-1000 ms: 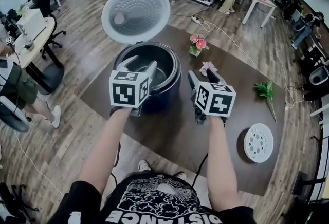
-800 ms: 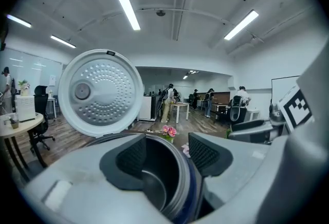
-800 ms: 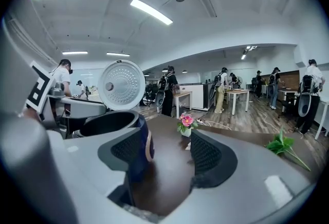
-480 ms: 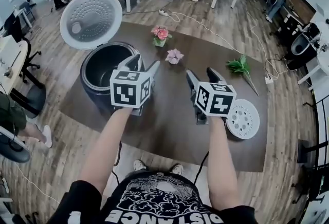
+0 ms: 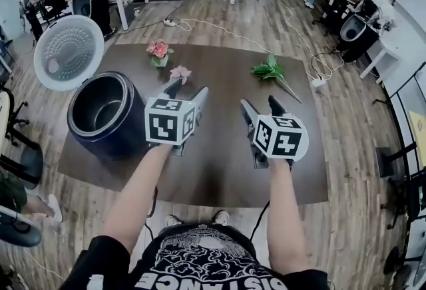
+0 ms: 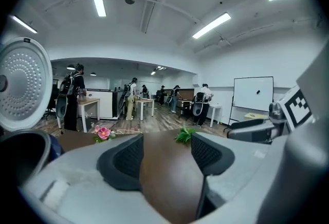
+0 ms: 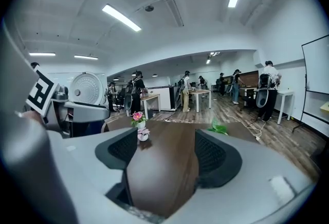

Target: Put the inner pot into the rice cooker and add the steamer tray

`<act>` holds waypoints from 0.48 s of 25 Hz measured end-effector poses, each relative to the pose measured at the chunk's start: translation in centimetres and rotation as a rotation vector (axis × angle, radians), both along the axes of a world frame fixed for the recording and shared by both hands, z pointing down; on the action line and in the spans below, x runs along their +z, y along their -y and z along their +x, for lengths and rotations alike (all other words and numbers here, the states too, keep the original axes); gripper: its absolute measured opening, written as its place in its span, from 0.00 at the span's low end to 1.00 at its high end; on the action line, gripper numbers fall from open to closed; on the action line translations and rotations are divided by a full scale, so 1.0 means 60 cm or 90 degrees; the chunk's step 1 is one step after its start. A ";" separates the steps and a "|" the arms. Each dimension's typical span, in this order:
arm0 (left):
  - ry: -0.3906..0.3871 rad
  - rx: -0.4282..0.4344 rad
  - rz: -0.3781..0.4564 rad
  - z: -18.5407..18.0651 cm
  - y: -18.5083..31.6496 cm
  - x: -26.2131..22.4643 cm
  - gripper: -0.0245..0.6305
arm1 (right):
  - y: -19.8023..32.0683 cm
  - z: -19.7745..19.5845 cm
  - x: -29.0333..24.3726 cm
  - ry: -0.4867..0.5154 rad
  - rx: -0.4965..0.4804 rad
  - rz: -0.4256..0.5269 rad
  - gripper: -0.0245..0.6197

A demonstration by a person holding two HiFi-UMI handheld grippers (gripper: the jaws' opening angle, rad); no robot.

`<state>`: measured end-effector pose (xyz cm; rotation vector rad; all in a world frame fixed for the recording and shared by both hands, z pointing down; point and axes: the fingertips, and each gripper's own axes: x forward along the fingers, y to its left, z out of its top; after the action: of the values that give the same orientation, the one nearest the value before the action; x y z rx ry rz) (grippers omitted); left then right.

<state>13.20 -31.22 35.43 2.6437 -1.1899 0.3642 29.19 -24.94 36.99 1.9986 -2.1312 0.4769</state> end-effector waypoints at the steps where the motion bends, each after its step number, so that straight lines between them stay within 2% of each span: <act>1: 0.000 0.012 -0.001 0.019 -0.006 0.001 0.48 | -0.011 0.018 0.002 -0.001 0.011 -0.001 0.58; 5: 0.006 0.059 -0.005 0.096 -0.027 0.010 0.49 | -0.052 0.098 0.011 0.006 0.060 -0.003 0.58; 12: 0.012 0.109 -0.016 0.219 -0.061 0.025 0.50 | -0.115 0.219 0.035 0.023 0.121 -0.016 0.58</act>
<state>26.37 -27.58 36.92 2.7337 -0.9597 0.4316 42.35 -18.03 39.07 2.2048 -1.9539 0.5687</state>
